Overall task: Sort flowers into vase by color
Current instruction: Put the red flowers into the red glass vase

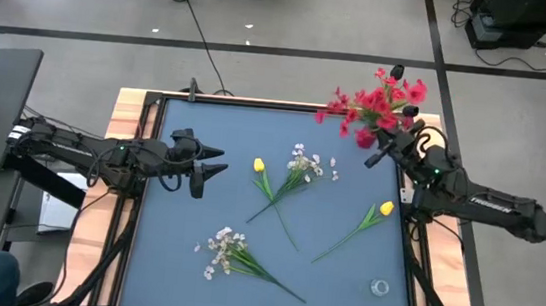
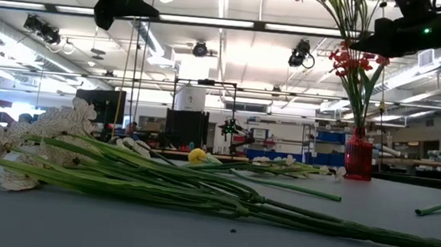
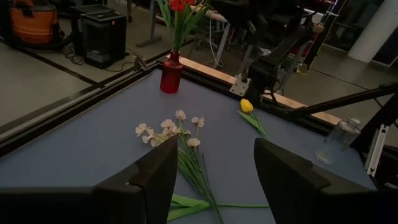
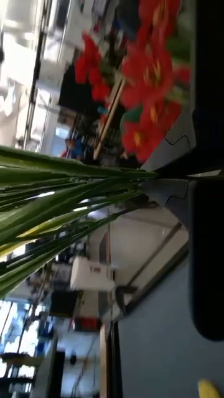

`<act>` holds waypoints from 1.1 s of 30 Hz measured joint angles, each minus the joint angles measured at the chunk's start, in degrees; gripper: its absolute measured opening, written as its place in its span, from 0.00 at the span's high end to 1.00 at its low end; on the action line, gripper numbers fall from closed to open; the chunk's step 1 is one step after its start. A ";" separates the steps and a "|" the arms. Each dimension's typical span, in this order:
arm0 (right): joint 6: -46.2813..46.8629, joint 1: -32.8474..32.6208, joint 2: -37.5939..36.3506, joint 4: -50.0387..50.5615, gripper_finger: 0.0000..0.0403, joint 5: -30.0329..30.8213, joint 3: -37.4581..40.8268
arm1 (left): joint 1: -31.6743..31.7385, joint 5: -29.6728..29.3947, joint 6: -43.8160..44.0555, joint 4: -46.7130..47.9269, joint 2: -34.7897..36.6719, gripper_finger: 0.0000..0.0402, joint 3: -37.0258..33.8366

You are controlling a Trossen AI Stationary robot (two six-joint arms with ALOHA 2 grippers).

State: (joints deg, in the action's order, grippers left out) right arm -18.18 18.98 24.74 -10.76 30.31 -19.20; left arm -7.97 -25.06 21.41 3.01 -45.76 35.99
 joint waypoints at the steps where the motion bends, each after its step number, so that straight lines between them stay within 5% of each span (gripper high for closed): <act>1: 0.27 0.76 0.42 0.00 0.98 0.07 -0.14 | 0.02 0.00 0.00 0.01 -0.01 0.46 0.00; 19: -3.25 10.25 7.33 -7.81 0.98 -4.59 -0.19 | 0.01 0.00 0.00 0.01 0.00 0.46 0.00; 33: -6.18 11.61 11.79 -9.90 0.98 -5.19 -0.22 | 0.01 0.00 0.00 0.01 -0.02 0.46 0.00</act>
State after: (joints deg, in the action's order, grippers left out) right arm -24.36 30.59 36.53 -20.66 25.12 -19.42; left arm -7.96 -25.06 21.41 3.02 -45.78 35.99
